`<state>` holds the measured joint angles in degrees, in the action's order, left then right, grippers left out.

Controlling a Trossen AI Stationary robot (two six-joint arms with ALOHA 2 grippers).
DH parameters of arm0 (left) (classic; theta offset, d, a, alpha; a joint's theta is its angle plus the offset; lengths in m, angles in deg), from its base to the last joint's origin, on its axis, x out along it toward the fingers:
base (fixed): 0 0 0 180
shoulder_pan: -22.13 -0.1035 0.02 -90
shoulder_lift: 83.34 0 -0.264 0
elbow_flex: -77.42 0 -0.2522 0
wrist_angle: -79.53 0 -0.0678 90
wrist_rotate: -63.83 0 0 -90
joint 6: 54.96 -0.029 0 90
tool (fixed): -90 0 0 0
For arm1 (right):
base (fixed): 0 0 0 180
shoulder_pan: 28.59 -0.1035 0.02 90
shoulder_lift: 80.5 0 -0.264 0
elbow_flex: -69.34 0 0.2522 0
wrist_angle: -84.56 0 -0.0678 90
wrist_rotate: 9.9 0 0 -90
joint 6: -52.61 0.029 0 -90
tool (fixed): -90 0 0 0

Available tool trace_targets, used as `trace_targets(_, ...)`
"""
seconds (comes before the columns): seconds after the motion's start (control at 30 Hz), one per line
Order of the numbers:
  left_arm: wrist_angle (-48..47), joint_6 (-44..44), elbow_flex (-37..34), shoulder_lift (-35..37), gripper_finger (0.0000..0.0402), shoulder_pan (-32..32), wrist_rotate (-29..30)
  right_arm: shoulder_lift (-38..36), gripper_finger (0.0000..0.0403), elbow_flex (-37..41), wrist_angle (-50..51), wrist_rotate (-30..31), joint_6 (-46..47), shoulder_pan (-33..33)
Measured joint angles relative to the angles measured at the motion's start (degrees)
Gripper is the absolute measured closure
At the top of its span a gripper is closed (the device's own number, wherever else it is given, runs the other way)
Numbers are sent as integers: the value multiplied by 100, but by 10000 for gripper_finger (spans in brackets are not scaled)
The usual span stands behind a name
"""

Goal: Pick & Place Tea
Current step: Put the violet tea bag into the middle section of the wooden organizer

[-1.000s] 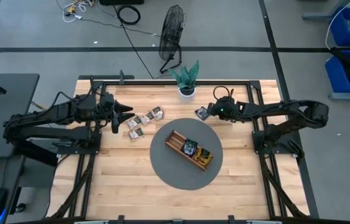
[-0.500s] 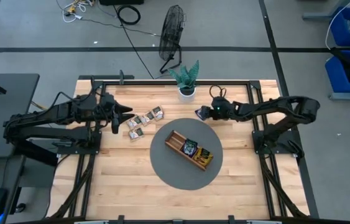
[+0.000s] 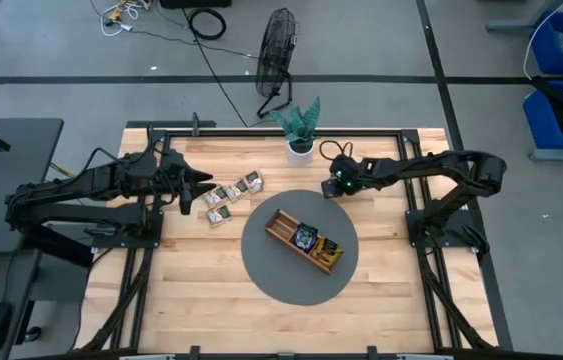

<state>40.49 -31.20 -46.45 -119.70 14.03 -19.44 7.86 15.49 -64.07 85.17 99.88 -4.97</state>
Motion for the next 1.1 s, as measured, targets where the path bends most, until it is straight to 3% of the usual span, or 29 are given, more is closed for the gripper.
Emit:
trace_targets(0.37,-2,-32,0,0,236,-19,4,-64,264,-1006,1218,-70,-2439,-223)
trace_targets(0.9,-7,9,0,0,236,-19,1,-39,264,-497,1088,-239,-3045,-216)
trace_targets(1.1,-50,123,0,0,236,-19,3,20,264,-366,505,-236,-3349,-212)
